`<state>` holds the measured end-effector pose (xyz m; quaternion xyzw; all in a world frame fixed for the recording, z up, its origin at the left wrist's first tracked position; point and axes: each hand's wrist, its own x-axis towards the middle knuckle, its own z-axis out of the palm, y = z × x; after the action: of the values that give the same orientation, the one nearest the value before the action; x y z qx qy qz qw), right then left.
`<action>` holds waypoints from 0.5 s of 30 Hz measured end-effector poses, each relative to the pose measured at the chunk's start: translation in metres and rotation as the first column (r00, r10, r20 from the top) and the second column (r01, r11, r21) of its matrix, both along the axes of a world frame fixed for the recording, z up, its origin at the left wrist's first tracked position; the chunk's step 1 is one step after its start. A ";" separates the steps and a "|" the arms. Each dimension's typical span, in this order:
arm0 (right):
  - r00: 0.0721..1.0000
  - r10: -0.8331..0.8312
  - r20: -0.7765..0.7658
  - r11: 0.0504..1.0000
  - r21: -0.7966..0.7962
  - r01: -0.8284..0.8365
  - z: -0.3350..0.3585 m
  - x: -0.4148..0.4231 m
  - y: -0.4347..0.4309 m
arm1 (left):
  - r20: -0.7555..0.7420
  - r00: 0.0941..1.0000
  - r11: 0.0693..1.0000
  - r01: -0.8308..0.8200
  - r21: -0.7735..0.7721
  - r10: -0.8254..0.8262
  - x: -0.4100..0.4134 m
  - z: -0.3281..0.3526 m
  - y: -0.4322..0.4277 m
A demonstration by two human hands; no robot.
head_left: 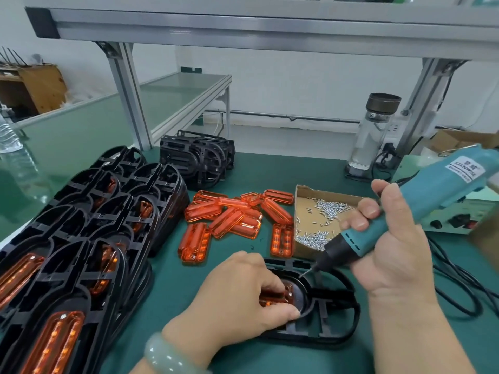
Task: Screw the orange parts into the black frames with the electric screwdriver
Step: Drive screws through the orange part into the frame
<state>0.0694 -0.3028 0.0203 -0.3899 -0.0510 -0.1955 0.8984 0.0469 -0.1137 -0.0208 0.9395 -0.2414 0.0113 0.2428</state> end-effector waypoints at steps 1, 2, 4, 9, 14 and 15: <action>1.000 -0.015 -0.005 1.000 0.017 0.015 0.001 0.000 -0.001 | -0.012 1.000 1.000 0.009 0.002 -0.009 0.000 0.000 -0.001; 1.000 -0.029 -0.010 0.999 0.032 0.030 0.002 0.000 -0.003 | -0.017 1.000 1.000 0.016 0.008 -0.016 -0.001 0.001 -0.002; 0.999 -0.049 -0.017 0.997 0.054 0.049 0.004 0.000 -0.006 | -0.007 1.000 1.000 0.019 0.023 -0.018 -0.003 0.002 -0.006; 0.998 -0.061 -0.035 0.995 0.073 0.063 0.004 0.000 -0.008 | -0.003 1.000 0.998 -0.005 0.063 0.005 -0.010 0.006 -0.008; 0.997 -0.061 -0.048 0.993 0.096 0.065 0.003 0.001 -0.011 | -0.013 1.000 0.991 -0.015 0.132 0.017 -0.013 0.011 -0.009; 0.997 -0.064 -0.051 0.993 0.100 0.069 0.003 0.001 -0.011 | -0.006 1.000 0.989 -0.025 0.147 0.026 -0.013 0.013 -0.009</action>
<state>0.0705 -0.3143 0.0230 -0.3496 -0.0064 -0.2182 0.9111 0.0343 -0.1227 -0.0079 0.9578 -0.2286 -0.0069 0.1739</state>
